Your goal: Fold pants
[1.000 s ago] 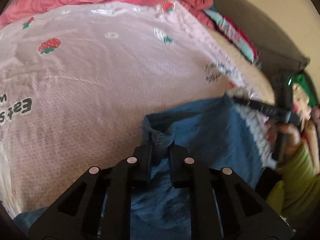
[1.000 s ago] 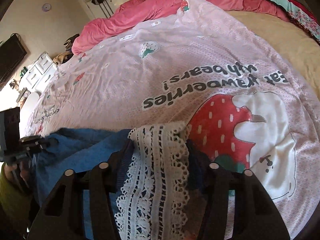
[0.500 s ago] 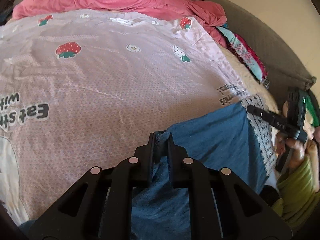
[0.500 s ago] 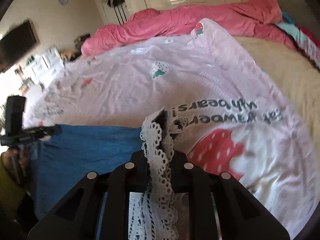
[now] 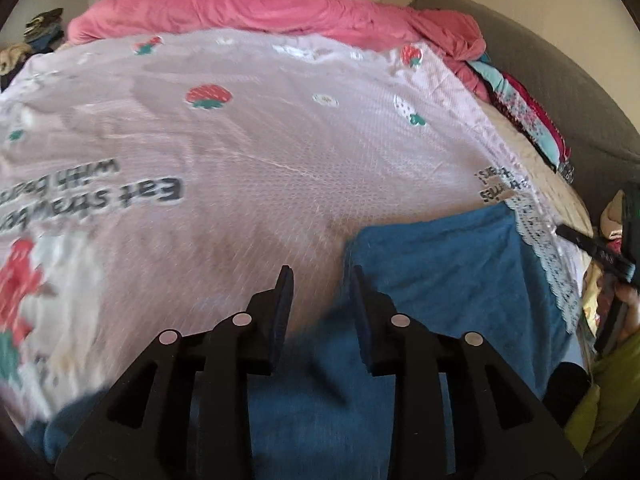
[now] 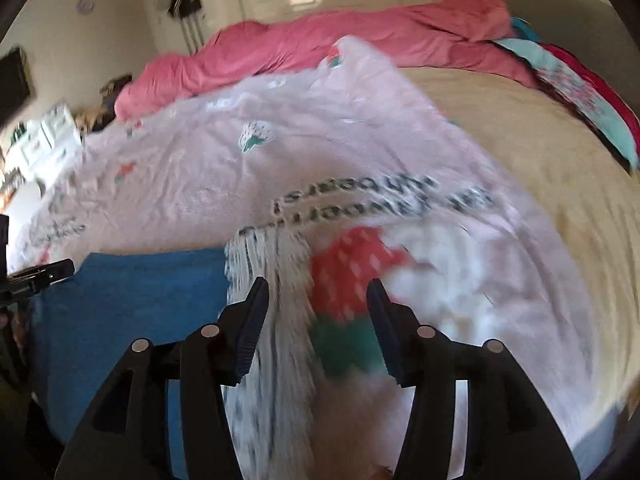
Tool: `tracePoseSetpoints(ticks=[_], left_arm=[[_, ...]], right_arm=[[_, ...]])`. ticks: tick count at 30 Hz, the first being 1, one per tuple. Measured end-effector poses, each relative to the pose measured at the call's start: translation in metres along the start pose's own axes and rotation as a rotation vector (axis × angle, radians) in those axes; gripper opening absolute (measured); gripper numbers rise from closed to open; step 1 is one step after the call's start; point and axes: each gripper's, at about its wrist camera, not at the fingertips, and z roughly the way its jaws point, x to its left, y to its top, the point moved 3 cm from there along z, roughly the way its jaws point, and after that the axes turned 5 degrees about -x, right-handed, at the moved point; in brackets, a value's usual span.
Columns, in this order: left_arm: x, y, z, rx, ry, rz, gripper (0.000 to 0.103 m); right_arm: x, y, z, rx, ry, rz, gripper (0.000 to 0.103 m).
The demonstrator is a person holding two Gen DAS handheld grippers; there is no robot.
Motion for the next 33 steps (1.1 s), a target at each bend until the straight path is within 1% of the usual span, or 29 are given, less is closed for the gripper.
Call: tracePoseSetpoints(ticks=[2, 3, 6, 7, 9, 10, 11, 12, 16, 17, 19, 20, 23, 25, 27, 28, 29, 31, 33], left_arm=[[-0.001, -0.01, -0.018, -0.015, -0.017, -0.004, 0.031], [-0.002, -0.016, -0.025, -0.014, -0.018, 0.003, 0.032], [0.001, -0.032, -0.053, -0.027, -0.006, 0.003, 0.034], [0.005, -0.036, -0.063, -0.035, -0.004, -0.009, 0.035], [0.013, -0.041, -0.082, -0.057, 0.028, -0.021, 0.041], [0.021, -0.043, -0.096, -0.077, 0.066, -0.023, 0.044], [0.024, -0.044, -0.103, -0.085, 0.088, -0.024, 0.046], [0.033, -0.046, -0.115, -0.102, 0.133, -0.032, 0.048], [0.064, -0.059, -0.144, -0.119, 0.253, -0.087, 0.06], [0.072, -0.064, -0.15, -0.118, 0.277, -0.107, 0.062], [0.088, -0.074, -0.155, -0.108, 0.29, -0.158, 0.062], [0.093, -0.078, -0.155, -0.099, 0.291, -0.18, 0.063], [0.1, -0.087, -0.152, -0.075, 0.272, -0.22, 0.065], [0.094, -0.089, -0.141, -0.053, 0.232, -0.221, 0.066], [0.086, -0.091, -0.128, -0.034, 0.197, -0.22, 0.066], [0.081, -0.092, -0.123, -0.028, 0.187, -0.216, 0.063], [0.077, -0.093, -0.117, -0.022, 0.202, -0.199, 0.054], [0.07, -0.093, -0.112, -0.017, 0.26, -0.14, 0.039], [0.069, -0.091, -0.117, -0.022, 0.266, -0.121, 0.037]], right_arm=[[-0.006, -0.017, -0.022, -0.002, 0.024, 0.028, 0.05], [-0.008, -0.026, -0.031, 0.002, 0.038, 0.039, 0.05], [-0.013, -0.051, -0.049, 0.035, 0.087, 0.073, 0.05], [-0.013, -0.059, -0.054, 0.047, 0.115, 0.077, 0.05], [-0.01, -0.067, -0.059, 0.054, 0.148, 0.075, 0.05], [-0.009, -0.07, -0.059, 0.062, 0.158, 0.071, 0.05], [-0.008, -0.073, -0.057, 0.076, 0.161, 0.065, 0.05], [-0.007, -0.074, -0.056, 0.084, 0.167, 0.061, 0.05], [0.006, -0.073, -0.055, 0.073, 0.214, 0.021, 0.049], [0.01, -0.073, -0.053, 0.079, 0.217, 0.01, 0.048], [0.015, -0.074, -0.045, 0.102, 0.235, -0.001, 0.047], [0.017, -0.076, -0.039, 0.123, 0.226, -0.009, 0.047], [0.019, -0.079, -0.024, 0.151, 0.228, 0.004, 0.047], [0.021, -0.078, -0.025, 0.149, 0.231, -0.001, 0.045], [0.022, -0.078, -0.026, 0.152, 0.234, -0.006, 0.04], [0.022, -0.078, -0.027, 0.155, 0.236, -0.009, 0.035], [0.023, -0.077, -0.027, 0.154, 0.228, -0.016, 0.03], [0.023, -0.077, -0.031, 0.149, 0.218, -0.026, 0.022], [0.03, -0.075, -0.039, 0.139, 0.176, -0.078, 0.019]])
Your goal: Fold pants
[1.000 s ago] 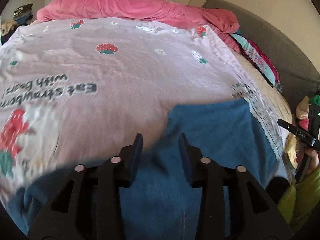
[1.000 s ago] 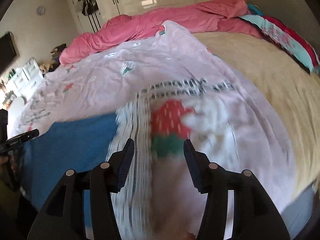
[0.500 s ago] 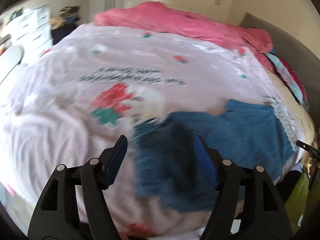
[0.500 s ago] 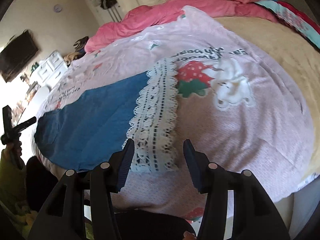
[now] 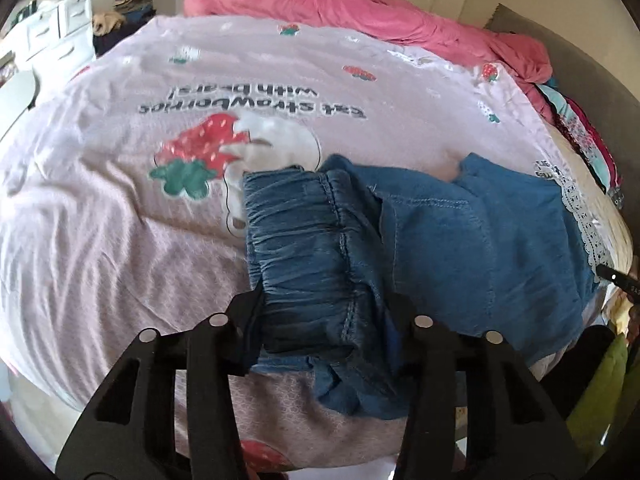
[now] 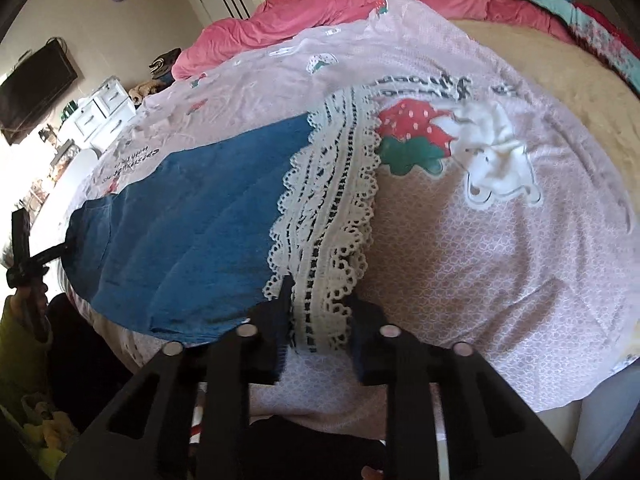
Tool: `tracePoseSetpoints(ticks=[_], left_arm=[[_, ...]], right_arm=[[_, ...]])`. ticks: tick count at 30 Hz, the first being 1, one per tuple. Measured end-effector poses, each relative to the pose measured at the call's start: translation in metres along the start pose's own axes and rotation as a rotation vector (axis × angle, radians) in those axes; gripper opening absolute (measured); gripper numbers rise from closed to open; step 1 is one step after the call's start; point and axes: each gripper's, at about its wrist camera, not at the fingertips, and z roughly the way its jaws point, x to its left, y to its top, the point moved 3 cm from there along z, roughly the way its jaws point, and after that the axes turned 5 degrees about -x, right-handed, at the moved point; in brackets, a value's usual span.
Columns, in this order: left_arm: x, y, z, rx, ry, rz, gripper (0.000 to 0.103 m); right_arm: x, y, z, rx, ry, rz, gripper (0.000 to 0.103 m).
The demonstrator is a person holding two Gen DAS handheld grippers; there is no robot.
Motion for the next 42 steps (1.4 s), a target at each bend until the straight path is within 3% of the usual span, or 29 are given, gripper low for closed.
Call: tracePoseSetpoints(ticks=[3, 4, 9, 12, 13, 14, 19, 22, 25, 30, 33, 36, 38, 42], left_arm=[[0.009, -0.001, -0.002, 0.002, 0.039, 0.011, 0.037], [0.012, -0.002, -0.003, 0.008, 0.015, -0.008, 0.037], [0.011, -0.005, 0.0, 0.021, 0.026, 0.012, 0.04], [0.015, -0.005, 0.0, 0.028, 0.027, 0.005, 0.047], [0.016, -0.004, -0.001, 0.025, 0.021, 0.0, 0.048], [0.016, -0.004, -0.002, 0.023, 0.021, 0.0, 0.05], [0.016, -0.002, -0.012, 0.001, 0.02, 0.02, 0.052], [0.016, 0.004, -0.024, -0.033, 0.014, 0.024, 0.053], [0.018, 0.013, -0.031, -0.061, -0.003, 0.003, 0.057], [0.021, 0.039, -0.016, -0.054, -0.048, -0.018, 0.06], [0.026, 0.057, 0.004, -0.019, -0.062, -0.026, 0.062], [0.03, 0.07, 0.027, 0.024, -0.13, -0.031, 0.069], [0.031, 0.07, 0.047, 0.089, -0.134, -0.021, 0.069], [0.03, 0.061, 0.069, 0.132, -0.15, -0.02, 0.069]], right_arm=[[0.001, 0.005, -0.007, 0.006, -0.101, -0.078, 0.017], [-0.002, 0.005, -0.005, 0.019, -0.122, -0.082, 0.017], [-0.007, -0.007, 0.015, 0.07, -0.143, -0.099, 0.02], [-0.01, -0.005, 0.011, 0.071, -0.151, -0.07, 0.032], [-0.013, -0.004, 0.008, 0.072, -0.184, -0.062, 0.049], [-0.015, -0.005, 0.004, 0.074, -0.206, -0.056, 0.057], [-0.021, 0.002, -0.023, -0.026, -0.227, 0.011, 0.059], [-0.008, 0.014, -0.035, -0.096, -0.18, 0.028, 0.063], [0.032, 0.035, -0.028, -0.131, -0.099, -0.026, 0.067], [0.142, 0.069, 0.02, -0.084, 0.101, -0.253, 0.066], [0.193, 0.084, 0.059, -0.048, 0.147, -0.372, 0.066], [0.208, 0.09, 0.101, 0.027, 0.165, -0.36, 0.066], [0.202, 0.085, 0.124, 0.072, 0.141, -0.333, 0.066], [0.187, 0.067, 0.146, 0.118, 0.125, -0.293, 0.066]])
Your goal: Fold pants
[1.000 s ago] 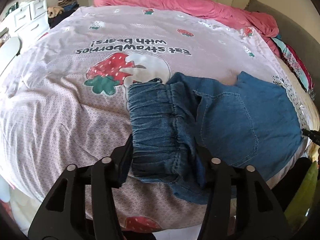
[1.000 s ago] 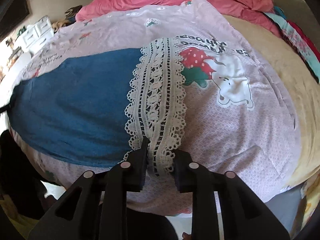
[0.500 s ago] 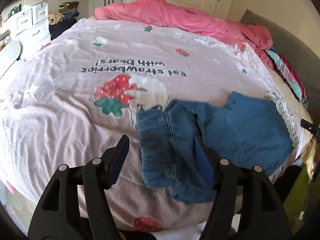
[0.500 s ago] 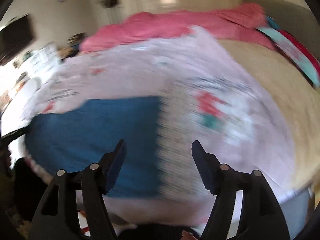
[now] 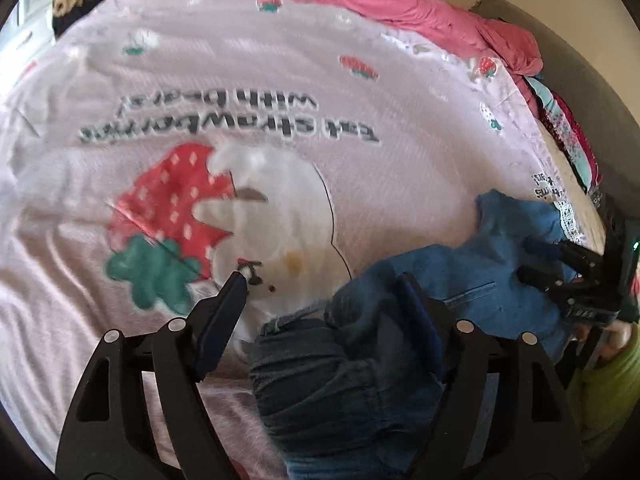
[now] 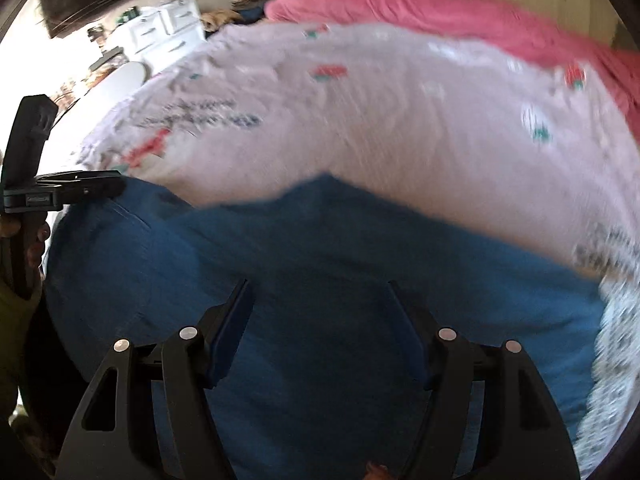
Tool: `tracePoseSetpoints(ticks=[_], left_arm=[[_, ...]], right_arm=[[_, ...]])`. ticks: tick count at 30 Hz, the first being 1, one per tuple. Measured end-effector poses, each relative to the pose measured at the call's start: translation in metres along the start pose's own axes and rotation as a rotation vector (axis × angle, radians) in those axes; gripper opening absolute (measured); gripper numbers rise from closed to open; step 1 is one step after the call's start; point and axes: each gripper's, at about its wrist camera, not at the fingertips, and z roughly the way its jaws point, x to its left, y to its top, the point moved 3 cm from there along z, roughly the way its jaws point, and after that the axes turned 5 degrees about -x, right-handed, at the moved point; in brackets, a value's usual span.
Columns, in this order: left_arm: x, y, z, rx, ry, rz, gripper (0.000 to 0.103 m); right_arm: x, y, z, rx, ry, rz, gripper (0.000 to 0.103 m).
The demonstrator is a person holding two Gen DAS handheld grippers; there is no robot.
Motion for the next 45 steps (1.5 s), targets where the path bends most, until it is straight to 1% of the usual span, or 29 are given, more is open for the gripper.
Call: tracePoseSetpoints(ticks=[1, 2, 3, 5, 7, 8, 10, 12, 14, 16, 18, 19, 20, 22, 25, 28, 30, 31, 32, 33, 35, 37, 40, 43, 45], left_arm=[[-0.001, -0.003, 0.002, -0.007, -0.002, -0.003, 0.065], [-0.002, -0.005, 0.001, -0.015, 0.003, 0.0, 0.051], [-0.004, -0.008, 0.0, -0.024, 0.004, 0.004, 0.044], [-0.003, -0.01, -0.006, -0.049, 0.032, -0.002, 0.036], [-0.004, -0.013, -0.019, -0.087, 0.036, -0.015, 0.033], [-0.006, -0.016, -0.026, -0.115, 0.042, -0.006, 0.032], [-0.012, -0.02, -0.034, -0.143, 0.066, 0.035, 0.033], [-0.012, -0.021, -0.027, -0.131, 0.101, 0.055, 0.034], [-0.004, -0.021, -0.012, -0.107, 0.128, 0.042, 0.042], [0.004, -0.022, -0.008, -0.109, 0.127, 0.015, 0.047], [0.006, -0.022, -0.009, -0.114, 0.115, 0.004, 0.05], [0.008, -0.022, -0.013, -0.123, 0.121, -0.001, 0.055], [0.01, -0.022, -0.018, -0.136, 0.128, -0.009, 0.058], [0.011, -0.022, -0.033, -0.172, 0.136, -0.023, 0.058], [0.006, -0.021, -0.062, -0.251, 0.191, -0.007, 0.058], [-0.003, -0.023, -0.084, -0.288, 0.207, 0.004, 0.058], [-0.014, -0.022, -0.093, -0.305, 0.198, 0.021, 0.058], [-0.022, -0.022, -0.097, -0.316, 0.188, 0.032, 0.058], [-0.03, -0.024, -0.099, -0.322, 0.171, 0.04, 0.058], [-0.039, -0.024, -0.1, -0.322, 0.152, 0.052, 0.058], [-0.065, -0.026, -0.093, -0.308, 0.114, 0.11, 0.058], [-0.09, -0.03, -0.082, -0.276, 0.063, 0.167, 0.058], [-0.119, -0.04, -0.064, -0.231, 0.013, 0.227, 0.058], [-0.136, -0.051, -0.046, -0.18, 0.011, 0.3, 0.058], [-0.14, -0.06, -0.033, -0.137, 0.041, 0.348, 0.058]], right_arm=[[-0.001, -0.003, 0.001, -0.011, 0.0, -0.007, 0.066], [0.0, -0.003, 0.001, -0.015, -0.002, -0.01, 0.066], [0.001, -0.004, 0.001, -0.018, -0.005, -0.011, 0.066], [0.001, -0.003, 0.002, -0.02, 0.002, -0.003, 0.072], [0.003, -0.004, 0.003, -0.022, -0.001, -0.008, 0.073], [0.004, -0.004, 0.003, -0.023, -0.006, -0.016, 0.073], [0.004, -0.005, 0.003, -0.026, -0.011, -0.013, 0.073], [0.003, -0.005, 0.004, -0.028, -0.01, -0.004, 0.073], [0.004, -0.005, 0.005, -0.027, -0.016, -0.005, 0.074], [0.005, -0.006, 0.005, -0.03, -0.022, -0.013, 0.074], [0.005, -0.007, 0.005, -0.038, -0.019, -0.013, 0.074], [0.004, -0.007, 0.005, -0.04, -0.017, -0.012, 0.074], [0.004, -0.007, 0.005, -0.042, -0.017, -0.014, 0.074], [0.004, -0.007, 0.003, -0.047, -0.015, -0.013, 0.074], [-0.001, -0.01, -0.004, -0.05, -0.025, 0.004, 0.074], [-0.011, -0.011, -0.012, -0.06, -0.034, 0.046, 0.074], [-0.017, -0.011, -0.02, -0.078, -0.055, 0.059, 0.075], [-0.02, -0.011, -0.024, -0.087, -0.066, 0.065, 0.081], [-0.025, -0.012, -0.029, -0.099, -0.083, 0.077, 0.081], [-0.028, -0.013, -0.033, -0.106, -0.091, 0.087, 0.081], [-0.035, -0.016, -0.044, -0.126, -0.107, 0.114, 0.081], [-0.04, -0.02, -0.053, -0.136, -0.127, 0.129, 0.081], [-0.043, -0.029, -0.071, -0.16, -0.15, 0.14, 0.081], [-0.043, -0.039, -0.086, -0.175, -0.162, 0.142, 0.081], [-0.041, -0.046, -0.094, -0.173, -0.159, 0.132, 0.081]])
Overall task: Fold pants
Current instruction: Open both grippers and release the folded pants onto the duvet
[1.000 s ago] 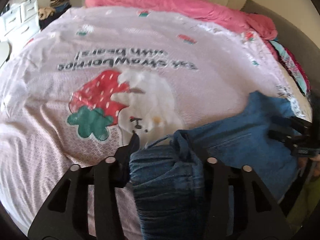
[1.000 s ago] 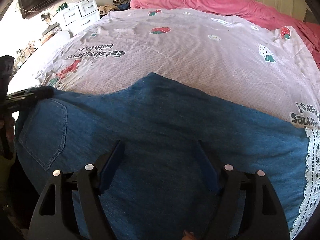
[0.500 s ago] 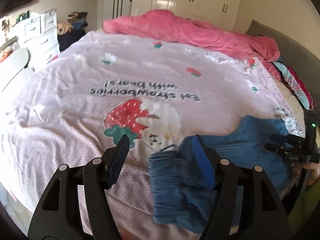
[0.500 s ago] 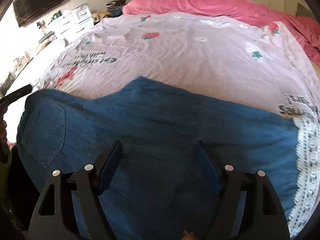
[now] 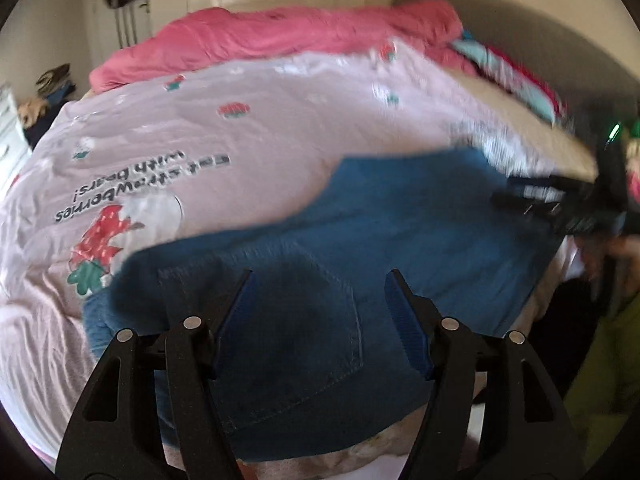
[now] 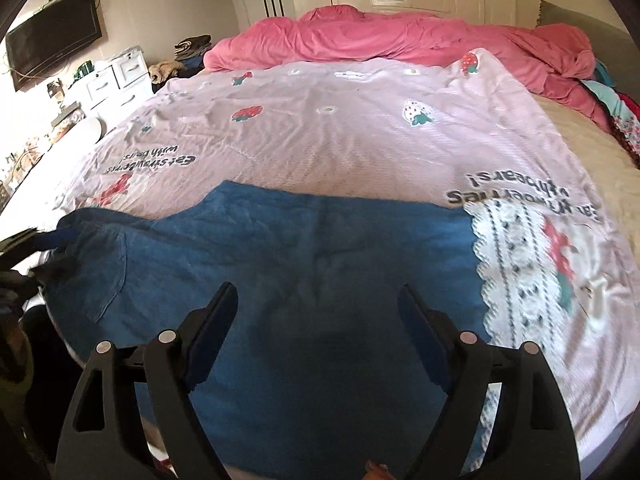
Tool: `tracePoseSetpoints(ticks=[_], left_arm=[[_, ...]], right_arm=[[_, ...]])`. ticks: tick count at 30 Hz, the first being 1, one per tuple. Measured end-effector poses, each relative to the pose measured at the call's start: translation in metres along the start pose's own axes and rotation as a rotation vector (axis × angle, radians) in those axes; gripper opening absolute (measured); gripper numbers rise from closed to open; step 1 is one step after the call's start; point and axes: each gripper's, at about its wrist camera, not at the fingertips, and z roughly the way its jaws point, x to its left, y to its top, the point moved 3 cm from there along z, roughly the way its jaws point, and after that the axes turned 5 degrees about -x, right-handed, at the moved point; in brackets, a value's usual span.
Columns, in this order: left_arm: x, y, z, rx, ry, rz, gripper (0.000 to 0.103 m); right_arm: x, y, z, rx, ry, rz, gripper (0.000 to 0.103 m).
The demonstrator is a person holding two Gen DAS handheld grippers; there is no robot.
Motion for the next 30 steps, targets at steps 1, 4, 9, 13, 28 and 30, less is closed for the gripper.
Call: tracePoseSetpoints(ticks=[1, 4, 9, 13, 28, 30], left_arm=[[0.001, -0.003, 0.004, 0.015, 0.009, 0.012, 0.059], [0.013, -0.017, 0.011, 0.068, 0.099, 0.058, 0.064], [0.047, -0.035, 0.017, 0.13, 0.059, -0.051, 0.064], [0.048, -0.035, 0.018, 0.128, 0.053, -0.052, 0.064], [0.04, -0.026, 0.002, 0.08, 0.016, -0.081, 0.065], [0.034, -0.022, -0.005, 0.06, -0.001, -0.078, 0.067]], right_arm=[[0.0, -0.002, -0.003, 0.002, 0.003, -0.005, 0.083], [0.001, -0.008, -0.004, 0.026, 0.001, -0.017, 0.088], [-0.018, -0.029, 0.012, 0.178, -0.098, 0.011, 0.089], [-0.036, -0.037, 0.015, 0.207, -0.053, 0.116, 0.09], [-0.045, -0.027, -0.022, 0.066, -0.06, 0.154, 0.091], [-0.055, -0.03, -0.035, 0.042, -0.085, 0.17, 0.091]])
